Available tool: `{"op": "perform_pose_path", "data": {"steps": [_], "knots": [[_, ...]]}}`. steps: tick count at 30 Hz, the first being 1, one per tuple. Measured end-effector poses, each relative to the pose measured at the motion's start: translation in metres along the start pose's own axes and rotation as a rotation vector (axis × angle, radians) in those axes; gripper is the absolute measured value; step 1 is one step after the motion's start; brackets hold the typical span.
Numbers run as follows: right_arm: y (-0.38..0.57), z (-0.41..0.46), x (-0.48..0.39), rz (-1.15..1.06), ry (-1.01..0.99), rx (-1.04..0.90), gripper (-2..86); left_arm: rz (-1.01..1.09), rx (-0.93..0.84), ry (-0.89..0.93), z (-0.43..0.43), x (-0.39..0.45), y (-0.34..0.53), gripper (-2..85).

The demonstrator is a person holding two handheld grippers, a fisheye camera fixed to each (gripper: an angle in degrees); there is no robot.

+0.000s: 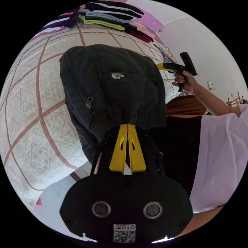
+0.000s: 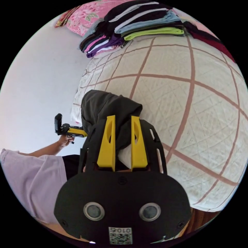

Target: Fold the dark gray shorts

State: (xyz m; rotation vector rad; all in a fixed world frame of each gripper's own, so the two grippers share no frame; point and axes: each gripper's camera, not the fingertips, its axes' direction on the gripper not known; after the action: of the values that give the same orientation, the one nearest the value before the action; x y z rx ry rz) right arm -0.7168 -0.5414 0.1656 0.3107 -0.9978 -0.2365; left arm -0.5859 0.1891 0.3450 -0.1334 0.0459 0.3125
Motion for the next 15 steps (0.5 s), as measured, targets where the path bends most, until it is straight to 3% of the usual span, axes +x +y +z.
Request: {"op": "perform_pose_path", "data": {"steps": [6,15], "knots": [[-0.009,0.033,-0.009,-0.04,0.092,-0.127,5.1,-0.005,0.006,0.032,-0.001,-0.006,0.013,-0.1],[-0.001,0.003,0.016,-0.187,0.14,-0.246,3.0,0.014,-0.018,0.019,0.002,-0.004,0.015,-0.1]]}}
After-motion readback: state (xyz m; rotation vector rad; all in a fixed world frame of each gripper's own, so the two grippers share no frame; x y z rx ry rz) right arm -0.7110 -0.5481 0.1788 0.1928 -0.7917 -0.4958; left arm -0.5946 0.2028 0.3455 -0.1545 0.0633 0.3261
